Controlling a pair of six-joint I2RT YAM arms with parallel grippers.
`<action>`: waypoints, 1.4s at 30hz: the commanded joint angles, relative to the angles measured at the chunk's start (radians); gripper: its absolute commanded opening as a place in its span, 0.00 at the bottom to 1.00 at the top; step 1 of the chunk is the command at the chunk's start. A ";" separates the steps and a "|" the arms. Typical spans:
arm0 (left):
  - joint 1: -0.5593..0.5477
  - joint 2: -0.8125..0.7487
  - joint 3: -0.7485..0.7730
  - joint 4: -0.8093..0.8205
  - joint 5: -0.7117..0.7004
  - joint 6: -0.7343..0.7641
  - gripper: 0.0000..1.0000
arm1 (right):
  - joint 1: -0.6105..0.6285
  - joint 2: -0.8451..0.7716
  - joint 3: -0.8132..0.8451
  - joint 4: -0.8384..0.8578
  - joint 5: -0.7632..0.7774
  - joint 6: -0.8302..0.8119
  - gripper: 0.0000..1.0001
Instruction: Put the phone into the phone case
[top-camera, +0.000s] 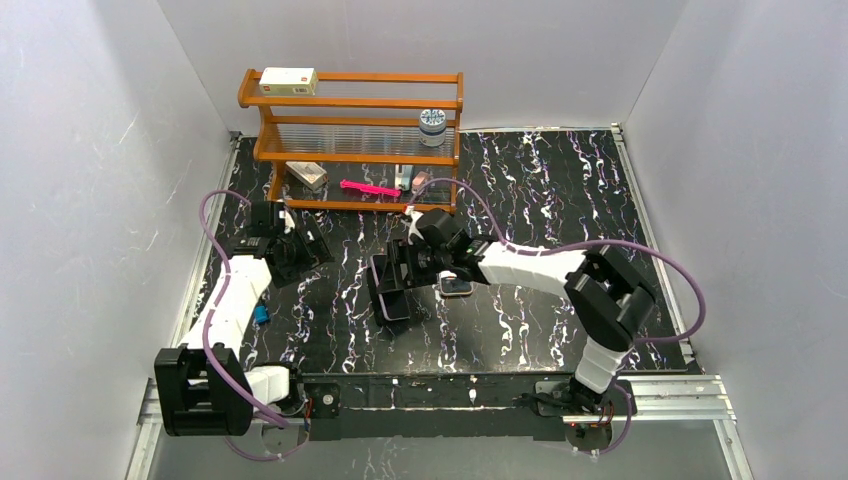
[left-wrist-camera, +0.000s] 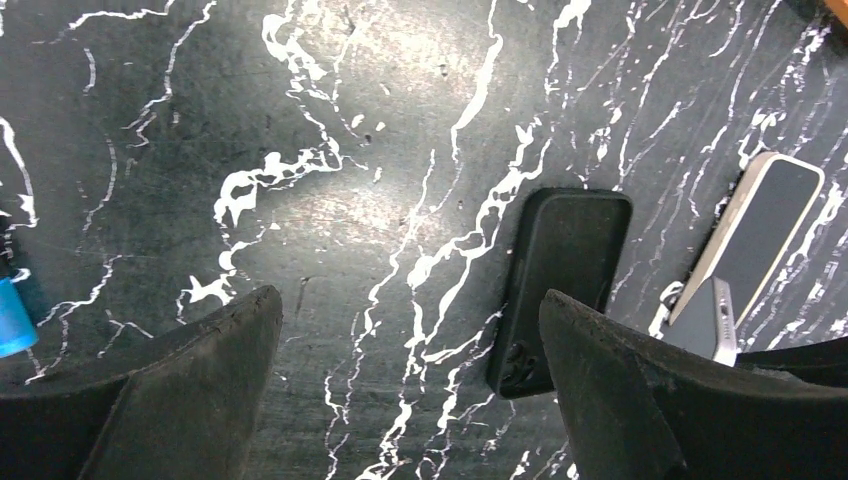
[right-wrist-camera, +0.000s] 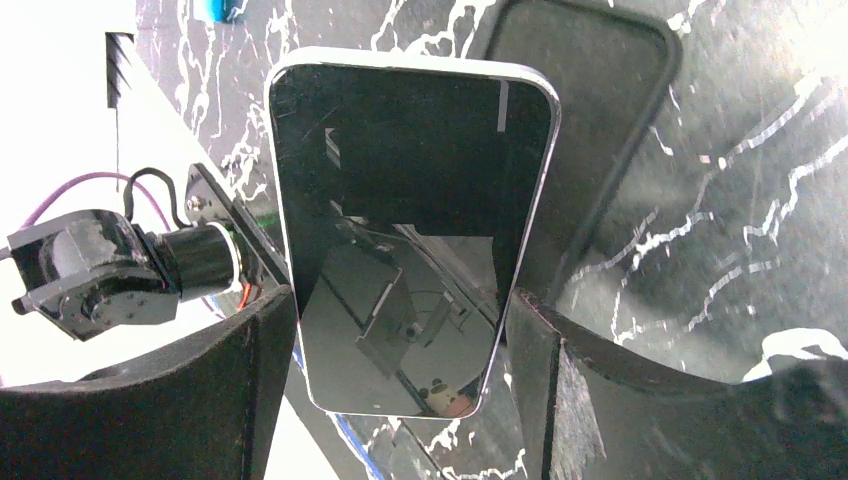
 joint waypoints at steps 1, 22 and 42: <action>0.004 -0.062 -0.032 -0.019 -0.083 0.031 0.98 | 0.009 0.057 0.110 0.086 -0.030 -0.036 0.47; 0.004 -0.123 -0.048 -0.012 -0.124 0.014 0.98 | 0.047 0.221 0.230 -0.103 0.124 -0.035 0.52; 0.004 -0.090 -0.051 -0.018 0.132 -0.016 0.90 | 0.062 0.197 0.244 -0.194 0.187 0.013 0.77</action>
